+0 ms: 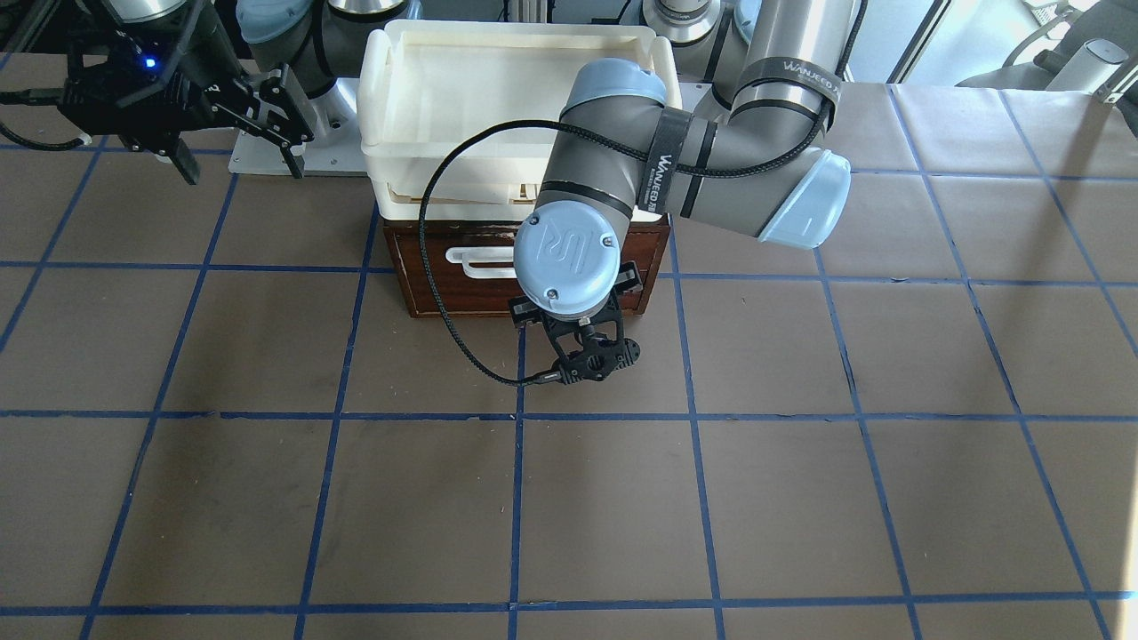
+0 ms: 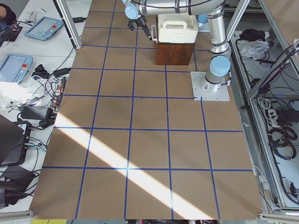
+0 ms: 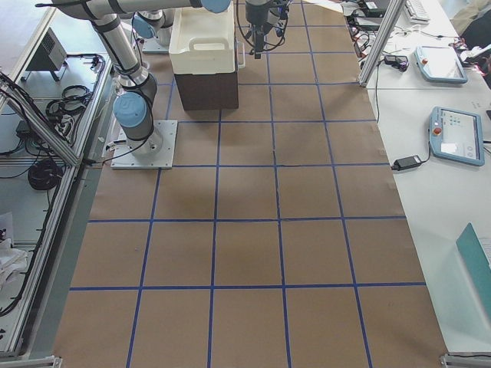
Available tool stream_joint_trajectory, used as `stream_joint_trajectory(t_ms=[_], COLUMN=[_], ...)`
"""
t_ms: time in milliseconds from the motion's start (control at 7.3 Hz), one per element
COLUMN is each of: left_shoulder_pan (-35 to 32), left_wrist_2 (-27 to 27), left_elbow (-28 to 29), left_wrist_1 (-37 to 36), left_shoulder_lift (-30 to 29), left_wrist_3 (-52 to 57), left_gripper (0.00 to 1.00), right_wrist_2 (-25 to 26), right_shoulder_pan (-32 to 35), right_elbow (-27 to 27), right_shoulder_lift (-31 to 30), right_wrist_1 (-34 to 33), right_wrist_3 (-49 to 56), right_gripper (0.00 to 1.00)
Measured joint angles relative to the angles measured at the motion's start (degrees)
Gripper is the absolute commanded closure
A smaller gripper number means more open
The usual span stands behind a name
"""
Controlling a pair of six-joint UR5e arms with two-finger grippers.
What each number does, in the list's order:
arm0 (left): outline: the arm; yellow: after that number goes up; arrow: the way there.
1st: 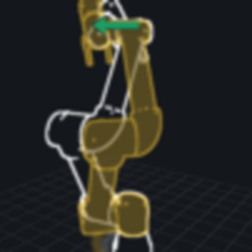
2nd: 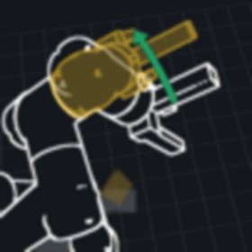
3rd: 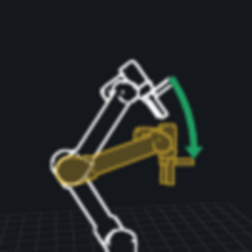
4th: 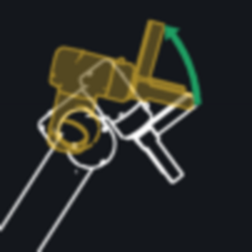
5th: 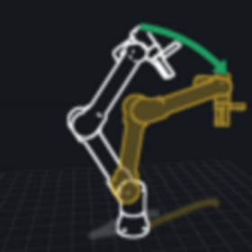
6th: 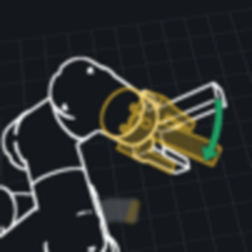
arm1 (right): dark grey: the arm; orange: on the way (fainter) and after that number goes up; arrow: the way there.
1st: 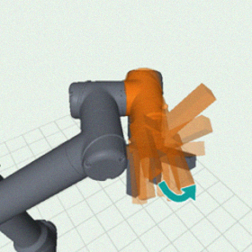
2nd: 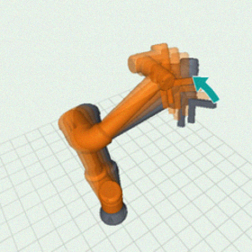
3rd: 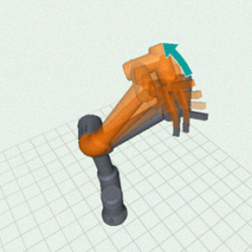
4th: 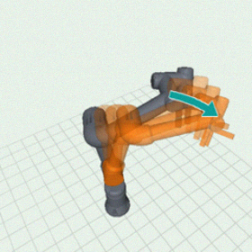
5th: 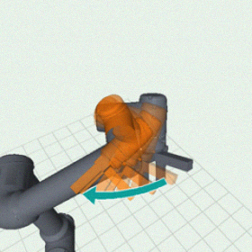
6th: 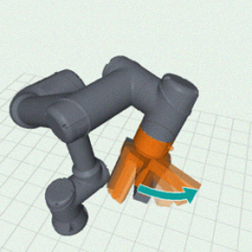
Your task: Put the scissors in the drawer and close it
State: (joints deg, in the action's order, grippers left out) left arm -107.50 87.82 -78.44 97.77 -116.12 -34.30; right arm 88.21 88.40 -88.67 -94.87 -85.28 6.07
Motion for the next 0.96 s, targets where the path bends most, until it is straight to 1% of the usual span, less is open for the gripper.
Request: stream_joint_trajectory(t_ms=[274,548,685,958], left_shoulder_pan=[3.23,8.31,11.17,15.95], left_wrist_2=[0.13,0.24,0.29,0.48], left_elbow=[0.66,1.17,1.38,1.38], left_wrist_1=[-8.39,-14.35,-15.34,-15.65], left_shoulder_lift=[2.08,5.35,7.33,11.51], left_wrist_3=[4.05,13.88,17.68,20.74], left_gripper=[0.0,0.0,0.0,0.0], right_wrist_2=[0.16,0.12,0.05,-0.09], right_shoulder_pan=[-0.09,-0.11,-0.12,-0.12], right_elbow=[0.06,0.06,0.02,-0.01], right_shoulder_lift=[-0.46,-0.97,-1.02,-1.09], right_wrist_1=[-0.12,-0.23,-0.26,-0.36], right_wrist_3=[-0.06,-0.04,-0.02,-0.01], right_gripper=[0.0,0.0,0.0,0.0])
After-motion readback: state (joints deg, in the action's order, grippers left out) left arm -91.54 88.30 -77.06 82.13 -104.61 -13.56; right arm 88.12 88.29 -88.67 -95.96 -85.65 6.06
